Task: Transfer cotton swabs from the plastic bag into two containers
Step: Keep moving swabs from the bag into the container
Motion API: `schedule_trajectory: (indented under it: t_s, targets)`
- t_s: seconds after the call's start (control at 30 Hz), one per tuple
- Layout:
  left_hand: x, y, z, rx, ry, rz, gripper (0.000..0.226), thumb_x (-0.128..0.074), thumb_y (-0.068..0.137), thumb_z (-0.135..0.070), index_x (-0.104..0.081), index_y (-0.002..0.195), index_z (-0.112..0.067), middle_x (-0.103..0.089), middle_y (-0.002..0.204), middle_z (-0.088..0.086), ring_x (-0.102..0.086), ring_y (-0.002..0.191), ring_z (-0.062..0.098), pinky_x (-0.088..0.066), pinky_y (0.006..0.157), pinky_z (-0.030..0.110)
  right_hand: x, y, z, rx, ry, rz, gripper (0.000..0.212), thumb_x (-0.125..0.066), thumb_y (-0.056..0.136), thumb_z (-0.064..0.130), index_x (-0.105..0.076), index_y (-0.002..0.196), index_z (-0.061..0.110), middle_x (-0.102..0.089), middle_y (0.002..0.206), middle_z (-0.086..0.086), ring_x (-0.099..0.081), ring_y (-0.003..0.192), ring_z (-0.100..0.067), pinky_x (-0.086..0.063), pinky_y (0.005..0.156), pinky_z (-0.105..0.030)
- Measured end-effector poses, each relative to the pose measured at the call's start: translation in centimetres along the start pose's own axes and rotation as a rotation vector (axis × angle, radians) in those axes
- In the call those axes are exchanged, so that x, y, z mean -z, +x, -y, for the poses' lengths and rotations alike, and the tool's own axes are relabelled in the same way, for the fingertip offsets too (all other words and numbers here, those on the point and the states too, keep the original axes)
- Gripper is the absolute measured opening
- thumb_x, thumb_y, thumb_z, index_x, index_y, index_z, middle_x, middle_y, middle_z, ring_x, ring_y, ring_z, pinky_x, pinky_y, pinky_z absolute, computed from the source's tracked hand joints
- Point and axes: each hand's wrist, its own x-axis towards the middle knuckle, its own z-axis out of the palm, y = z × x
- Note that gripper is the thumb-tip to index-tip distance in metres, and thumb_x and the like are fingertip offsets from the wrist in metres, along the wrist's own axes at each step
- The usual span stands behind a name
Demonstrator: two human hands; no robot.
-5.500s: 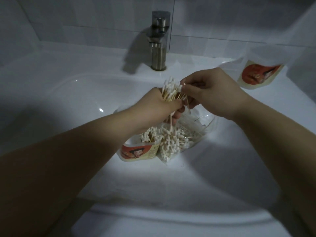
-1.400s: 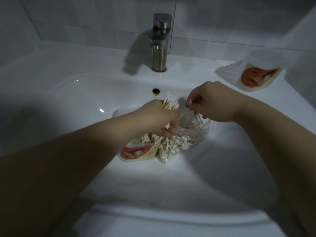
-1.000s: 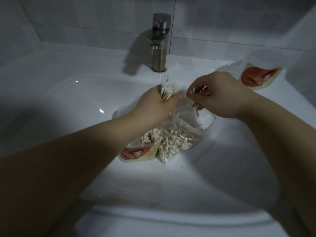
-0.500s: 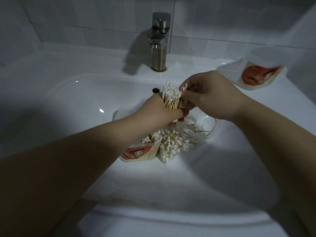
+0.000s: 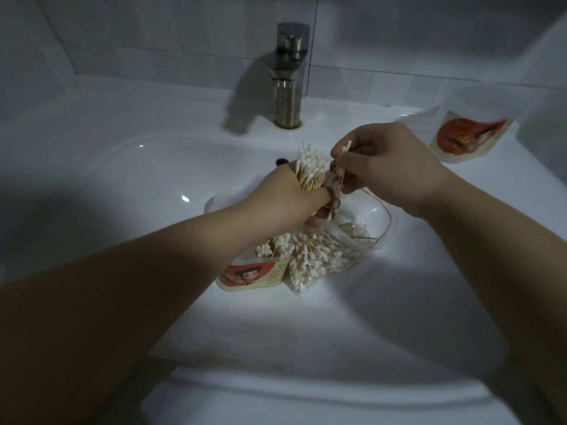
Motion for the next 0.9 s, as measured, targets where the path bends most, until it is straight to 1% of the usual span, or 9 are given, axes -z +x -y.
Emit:
schedule_trajectory:
  t_s: [0.13, 0.23, 0.3, 0.4, 0.5, 0.6, 0.7, 0.77, 0.9]
  targets:
    - [-0.1, -0.2, -0.2, 0.065, -0.108, 0.010, 0.013, -0.064, 0.097, -0.006, -0.072, 0.107, -0.007, -0.078, 0.087, 0.008, -0.076, 0.080, 0.020, -0.060, 0.070, 0.032, -0.1, -0.1, 0.1, -0.034, 0.094, 0.026, 0.011, -0.060, 0.096, 0.004, -0.071, 0.098, 0.005, -0.077, 0.084, -0.012, -0.076, 0.071, -0.028, -0.065, 0.069, -0.036]
    - [-0.1, -0.4, -0.2, 0.113, -0.232, 0.020, 0.013, -0.064, 0.099, -0.012, -0.072, 0.108, -0.007, -0.079, 0.094, 0.012, -0.078, 0.083, 0.021, -0.062, 0.071, 0.031, 0.0, -0.3, 0.2, -0.027, 0.113, 0.016, 0.011, -0.060, 0.097, 0.003, -0.070, 0.099, 0.003, -0.077, 0.082, -0.012, -0.077, 0.070, -0.025, -0.063, 0.065, -0.028]
    - [-0.1, -0.4, -0.2, 0.117, -0.252, 0.023, 0.013, -0.067, 0.099, -0.017, -0.073, 0.106, -0.008, -0.078, 0.091, 0.010, -0.075, 0.075, 0.016, -0.060, 0.066, 0.027, -0.1, -0.3, 0.2, -0.020, 0.110, 0.012, 0.011, -0.060, 0.097, 0.003, -0.070, 0.101, 0.001, -0.076, 0.083, -0.013, -0.077, 0.069, -0.023, -0.060, 0.062, -0.023]
    - [-0.2, -0.4, -0.3, 0.114, -0.230, 0.037, 0.010, -0.068, 0.099, -0.021, -0.071, 0.097, -0.012, -0.072, 0.077, 0.003, -0.060, 0.058, 0.009, -0.050, 0.055, 0.022, -0.1, -0.3, 0.2, -0.029, 0.128, 0.022, 0.011, -0.060, 0.097, 0.002, -0.069, 0.101, -0.001, -0.076, 0.088, -0.017, -0.076, 0.070, -0.024, -0.060, 0.061, -0.023]
    - [-0.3, -0.3, -0.4, 0.112, -0.157, 0.004, 0.017, -0.063, 0.100, -0.020, -0.066, 0.084, -0.016, -0.066, 0.068, -0.003, -0.051, 0.055, 0.010, -0.042, 0.049, 0.021, 0.3, -0.1, 0.1, -0.048, 0.153, -0.004, 0.009, -0.061, 0.096, 0.000, -0.070, 0.095, 0.000, -0.074, 0.086, -0.020, -0.075, 0.069, -0.026, -0.064, 0.066, -0.032]
    - [-0.3, -0.2, -0.3, 0.101, -0.080, -0.018, 0.026, -0.058, 0.101, -0.016, -0.058, 0.075, -0.015, -0.057, 0.063, -0.002, -0.046, 0.053, 0.012, -0.037, 0.045, 0.022, 0.5, 0.1, -0.1, -0.045, 0.160, -0.028, 0.012, -0.060, 0.096, -0.001, -0.069, 0.088, 0.003, -0.071, 0.082, -0.020, -0.070, 0.062, -0.022, -0.064, 0.066, -0.036]
    - [-0.3, -0.3, -0.3, 0.071, -0.027, 0.014, 0.031, -0.064, 0.096, -0.030, -0.052, 0.069, -0.021, -0.047, 0.063, 0.002, -0.040, 0.052, 0.014, -0.033, 0.044, 0.022, 0.5, 0.2, -0.3, -0.042, 0.162, -0.039, 0.013, -0.060, 0.097, 0.001, -0.069, 0.087, 0.004, -0.070, 0.081, -0.020, -0.070, 0.063, -0.022, -0.063, 0.066, -0.035]
    - [-0.1, -0.5, -0.2, 0.058, 0.027, -0.002, 0.036, -0.071, 0.090, -0.041, -0.050, 0.065, -0.025, -0.045, 0.060, 0.002, -0.039, 0.050, 0.014, -0.034, 0.044, 0.022, 0.5, 0.4, -0.4, -0.041, 0.175, -0.073, 0.014, -0.060, 0.097, 0.002, -0.070, 0.086, 0.005, -0.070, 0.079, -0.019, -0.071, 0.066, -0.023, -0.063, 0.066, -0.033]
    - [0.3, -0.3, 0.1, 0.107, 0.133, -0.090, 0.034, -0.070, 0.095, -0.038, -0.055, 0.070, -0.020, -0.050, 0.056, 0.001, -0.047, 0.050, 0.017, -0.040, 0.048, 0.026, 1.0, 0.9, -0.8, -0.031, 0.183, -0.144, 0.017, -0.059, 0.097, 0.004, -0.069, 0.084, 0.008, -0.069, 0.078, -0.016, -0.071, 0.067, -0.021, -0.061, 0.064, -0.031]
